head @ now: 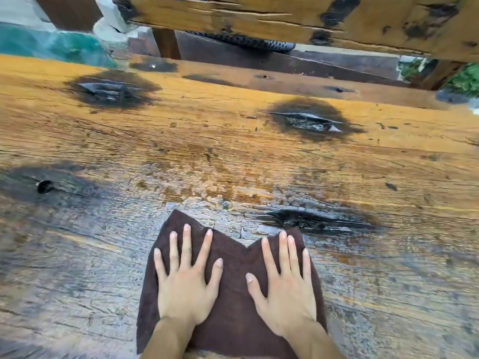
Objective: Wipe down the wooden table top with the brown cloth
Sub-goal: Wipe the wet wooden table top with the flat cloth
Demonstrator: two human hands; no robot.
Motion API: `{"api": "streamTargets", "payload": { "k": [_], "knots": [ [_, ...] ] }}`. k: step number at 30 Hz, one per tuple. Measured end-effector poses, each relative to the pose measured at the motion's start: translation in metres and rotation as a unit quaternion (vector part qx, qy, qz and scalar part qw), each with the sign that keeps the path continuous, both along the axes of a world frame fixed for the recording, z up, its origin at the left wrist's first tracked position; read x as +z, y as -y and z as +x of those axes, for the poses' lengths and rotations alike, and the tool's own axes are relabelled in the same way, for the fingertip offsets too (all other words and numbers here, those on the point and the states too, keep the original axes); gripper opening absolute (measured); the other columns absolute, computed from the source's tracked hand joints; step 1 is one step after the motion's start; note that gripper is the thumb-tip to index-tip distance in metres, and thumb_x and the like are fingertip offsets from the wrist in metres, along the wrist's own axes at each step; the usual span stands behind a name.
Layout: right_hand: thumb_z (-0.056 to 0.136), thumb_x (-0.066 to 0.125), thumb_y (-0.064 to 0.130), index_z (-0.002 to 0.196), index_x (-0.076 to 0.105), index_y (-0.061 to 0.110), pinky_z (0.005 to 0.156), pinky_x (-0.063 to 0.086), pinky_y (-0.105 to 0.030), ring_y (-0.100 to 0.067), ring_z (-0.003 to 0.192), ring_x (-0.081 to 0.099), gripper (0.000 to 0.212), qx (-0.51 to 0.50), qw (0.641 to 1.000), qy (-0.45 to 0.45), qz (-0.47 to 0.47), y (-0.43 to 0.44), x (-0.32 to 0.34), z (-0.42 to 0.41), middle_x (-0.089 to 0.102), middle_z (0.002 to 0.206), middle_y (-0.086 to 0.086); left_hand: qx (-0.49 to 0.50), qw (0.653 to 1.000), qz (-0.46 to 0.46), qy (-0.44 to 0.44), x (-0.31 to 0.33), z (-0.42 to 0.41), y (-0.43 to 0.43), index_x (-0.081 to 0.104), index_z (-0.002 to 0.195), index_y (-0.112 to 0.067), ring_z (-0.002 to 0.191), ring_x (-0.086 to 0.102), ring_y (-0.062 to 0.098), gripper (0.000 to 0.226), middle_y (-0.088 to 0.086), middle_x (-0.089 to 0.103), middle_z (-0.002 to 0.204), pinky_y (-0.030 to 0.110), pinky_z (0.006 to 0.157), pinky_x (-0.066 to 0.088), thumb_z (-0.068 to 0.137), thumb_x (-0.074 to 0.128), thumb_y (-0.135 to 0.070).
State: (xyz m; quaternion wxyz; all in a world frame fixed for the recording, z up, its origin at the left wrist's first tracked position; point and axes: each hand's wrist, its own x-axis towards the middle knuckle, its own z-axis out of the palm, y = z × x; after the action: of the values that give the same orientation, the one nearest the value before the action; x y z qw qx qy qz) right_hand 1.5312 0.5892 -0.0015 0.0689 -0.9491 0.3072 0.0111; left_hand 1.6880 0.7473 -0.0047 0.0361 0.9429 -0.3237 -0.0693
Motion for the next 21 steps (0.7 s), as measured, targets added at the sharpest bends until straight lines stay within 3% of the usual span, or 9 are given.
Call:
{"api": "streamTargets", "payload": {
  "k": [4,9,21],
  "knots": [
    [0.102,0.024,0.069,0.167,0.017,0.023,0.125,0.012,-0.059,-0.032,0.162,0.004,0.08,-0.012,1.0,-0.015,0.011,0.017,0.001,0.034,0.006,0.175,-0.015,-0.028,1.0,-0.001,-0.006,0.001,0.032,0.024,0.018,0.165,-0.04,0.16,0.009,0.036,0.067,0.006,0.011,0.175,0.069,0.123,0.014,0.103,0.017,-0.067],
    [0.103,0.023,0.069,0.166,0.02,0.023,0.126,0.008,-0.057,-0.031,0.162,0.004,0.079,-0.042,0.999,-0.021,0.005,0.041,-0.001,0.078,0.009,0.174,-0.016,-0.041,0.999,-0.012,-0.007,0.001,0.081,0.063,0.01,0.165,-0.044,0.161,0.004,0.035,0.067,0.004,0.005,0.175,0.068,0.124,0.012,0.103,0.018,-0.068],
    [0.099,0.009,0.07,0.165,-0.013,0.027,0.128,-0.013,-0.051,-0.027,0.157,-0.028,0.082,-0.085,0.995,-0.021,0.044,0.118,0.006,0.199,-0.024,0.171,-0.016,-0.038,0.999,-0.021,-0.021,0.002,0.181,0.164,-0.008,0.162,-0.049,0.159,-0.018,0.031,0.067,0.001,-0.016,0.174,0.062,0.125,-0.01,0.1,0.009,-0.069]
  ]
}}
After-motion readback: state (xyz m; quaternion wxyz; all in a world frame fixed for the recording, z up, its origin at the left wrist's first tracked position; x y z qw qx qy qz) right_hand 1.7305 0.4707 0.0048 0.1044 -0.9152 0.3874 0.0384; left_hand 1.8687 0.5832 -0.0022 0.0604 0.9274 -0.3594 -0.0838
